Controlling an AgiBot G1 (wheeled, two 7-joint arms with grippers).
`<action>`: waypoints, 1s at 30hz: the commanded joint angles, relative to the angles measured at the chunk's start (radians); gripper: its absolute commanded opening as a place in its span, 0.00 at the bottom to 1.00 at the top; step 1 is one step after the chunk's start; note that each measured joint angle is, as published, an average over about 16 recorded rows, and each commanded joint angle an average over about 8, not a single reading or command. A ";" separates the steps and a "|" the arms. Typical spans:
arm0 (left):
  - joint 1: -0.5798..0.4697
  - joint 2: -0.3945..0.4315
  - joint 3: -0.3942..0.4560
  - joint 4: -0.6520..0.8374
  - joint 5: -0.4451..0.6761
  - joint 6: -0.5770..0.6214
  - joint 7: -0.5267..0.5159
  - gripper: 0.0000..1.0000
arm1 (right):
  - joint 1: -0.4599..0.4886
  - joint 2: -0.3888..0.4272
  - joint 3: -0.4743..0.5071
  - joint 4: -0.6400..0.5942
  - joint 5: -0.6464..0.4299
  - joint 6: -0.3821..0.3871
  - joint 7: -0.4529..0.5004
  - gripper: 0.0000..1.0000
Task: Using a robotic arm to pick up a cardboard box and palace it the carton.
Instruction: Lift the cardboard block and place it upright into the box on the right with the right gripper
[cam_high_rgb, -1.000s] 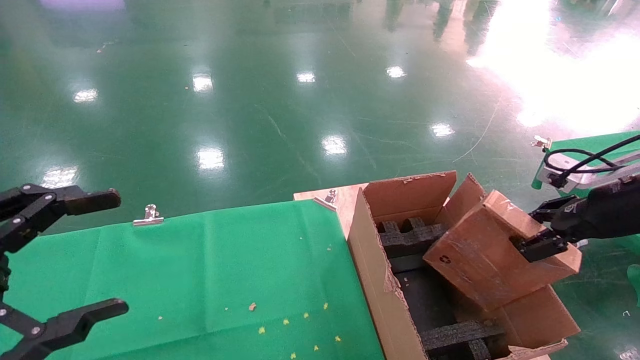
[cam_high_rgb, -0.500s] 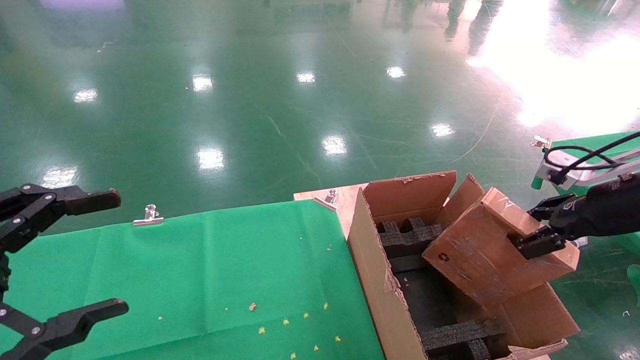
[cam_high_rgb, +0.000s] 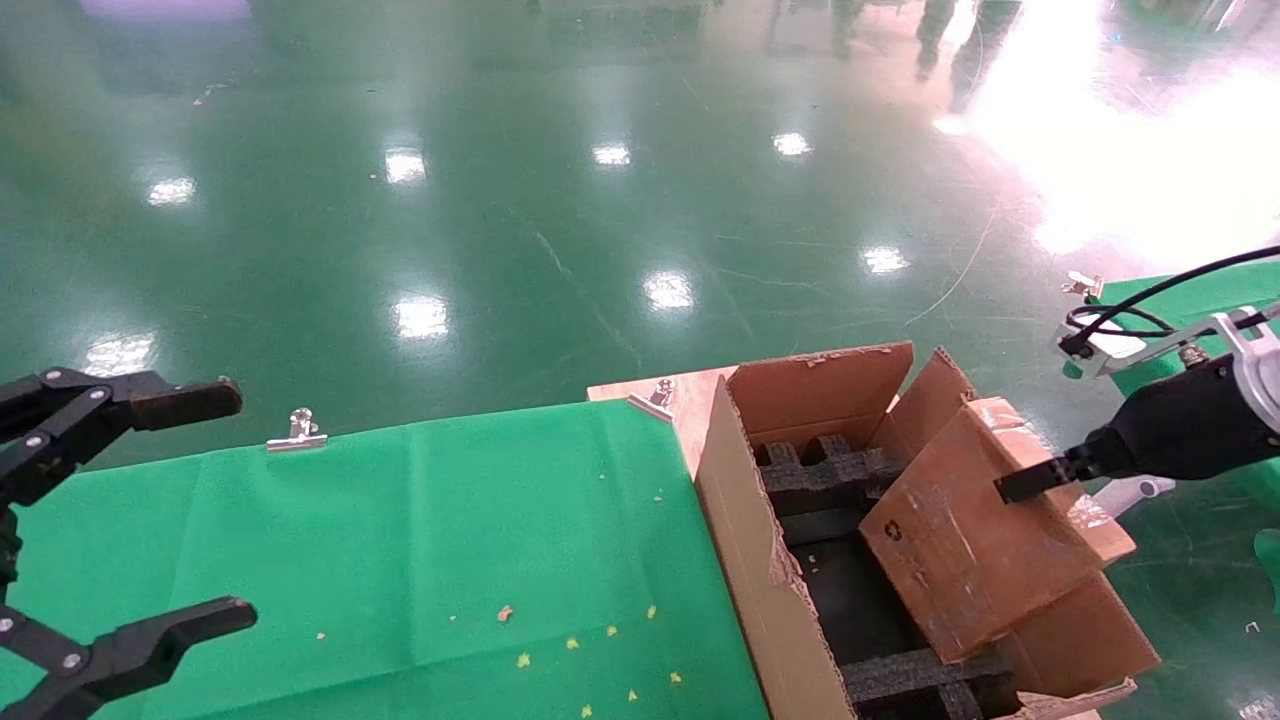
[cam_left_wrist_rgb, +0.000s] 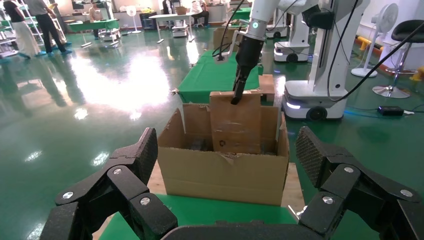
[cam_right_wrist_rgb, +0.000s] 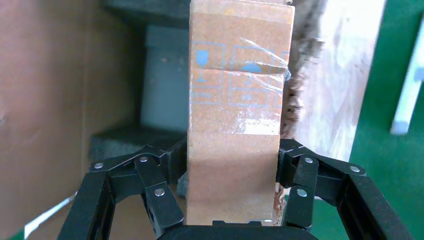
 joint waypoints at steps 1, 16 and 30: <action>0.000 0.000 0.000 0.000 0.000 0.000 0.000 1.00 | -0.004 -0.007 -0.006 -0.001 -0.005 0.022 0.051 0.00; 0.000 0.000 0.000 0.000 0.000 0.000 0.000 1.00 | -0.005 -0.019 -0.039 0.113 -0.064 0.172 0.197 0.00; 0.000 0.000 0.000 0.000 0.000 0.000 0.000 1.00 | -0.025 -0.026 -0.082 0.218 -0.129 0.271 0.315 0.00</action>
